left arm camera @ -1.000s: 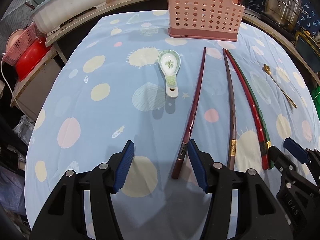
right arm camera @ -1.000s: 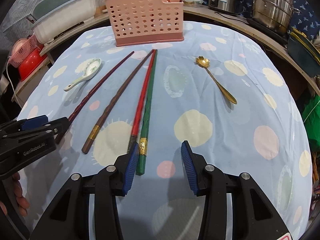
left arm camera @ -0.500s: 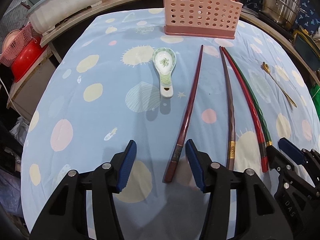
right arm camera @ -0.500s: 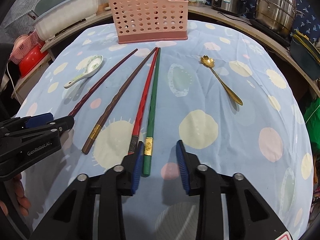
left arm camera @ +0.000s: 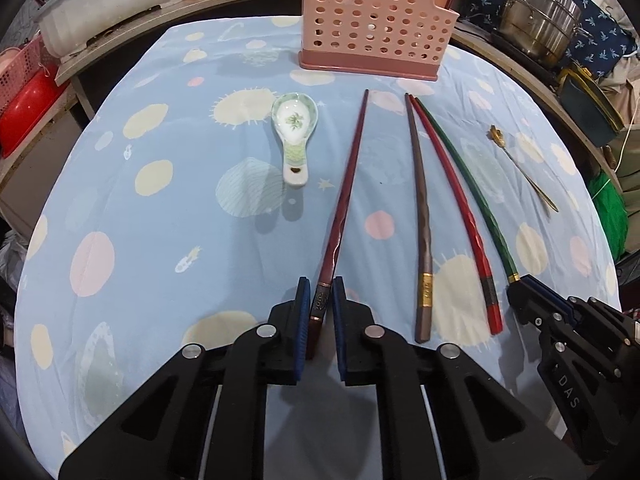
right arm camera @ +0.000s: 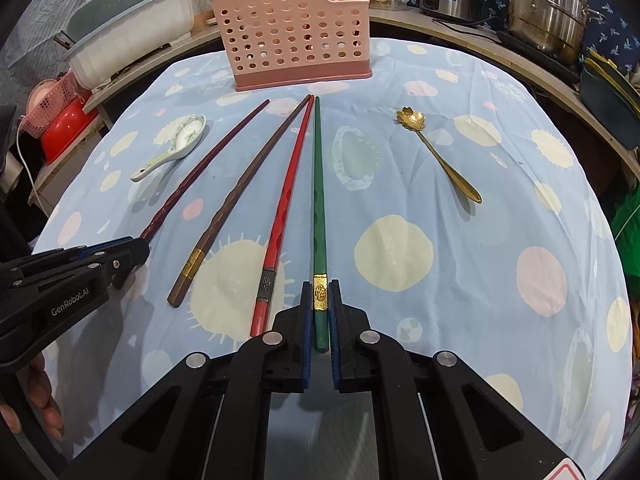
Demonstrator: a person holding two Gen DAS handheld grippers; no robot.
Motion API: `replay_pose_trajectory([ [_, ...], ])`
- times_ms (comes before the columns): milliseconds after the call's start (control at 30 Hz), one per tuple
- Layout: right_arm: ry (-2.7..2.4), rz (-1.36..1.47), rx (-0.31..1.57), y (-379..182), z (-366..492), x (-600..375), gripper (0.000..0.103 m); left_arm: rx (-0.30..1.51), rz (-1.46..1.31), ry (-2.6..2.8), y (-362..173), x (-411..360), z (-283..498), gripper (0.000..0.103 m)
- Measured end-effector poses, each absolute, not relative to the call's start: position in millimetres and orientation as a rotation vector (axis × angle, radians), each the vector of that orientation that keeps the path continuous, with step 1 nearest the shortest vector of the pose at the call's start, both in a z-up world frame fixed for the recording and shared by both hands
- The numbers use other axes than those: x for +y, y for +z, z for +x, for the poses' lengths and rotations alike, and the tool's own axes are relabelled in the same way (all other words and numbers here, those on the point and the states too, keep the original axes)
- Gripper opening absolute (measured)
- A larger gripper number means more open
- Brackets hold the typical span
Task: Organize utensils
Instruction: 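Grasp the green chopstick with the right tool while the left tool grasps a maroon chopstick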
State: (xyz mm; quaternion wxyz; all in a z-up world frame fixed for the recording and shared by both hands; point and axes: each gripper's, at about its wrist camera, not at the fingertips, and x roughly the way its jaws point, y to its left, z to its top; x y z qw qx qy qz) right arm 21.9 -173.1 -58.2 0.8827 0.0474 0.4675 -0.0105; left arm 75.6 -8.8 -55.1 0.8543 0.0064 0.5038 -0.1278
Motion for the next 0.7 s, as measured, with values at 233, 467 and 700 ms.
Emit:
replay_pose_trajectory([
  [233, -0.014, 0.114, 0.933, -39, 10, -174, 0.007, 1.06, 0.027, -0.279, -41, -11, 63, 0.008],
  [467, -0.006, 0.134, 0.834, 5, -1, -176, 0.007, 0.994, 0.043, -0.287, 2, -13, 50, 0.007],
  [700, 0.0, 0.135, 0.705, 66, -2, -184, 0.007, 0.908, 0.06, -0.288, 51, -15, 45, 0.007],
])
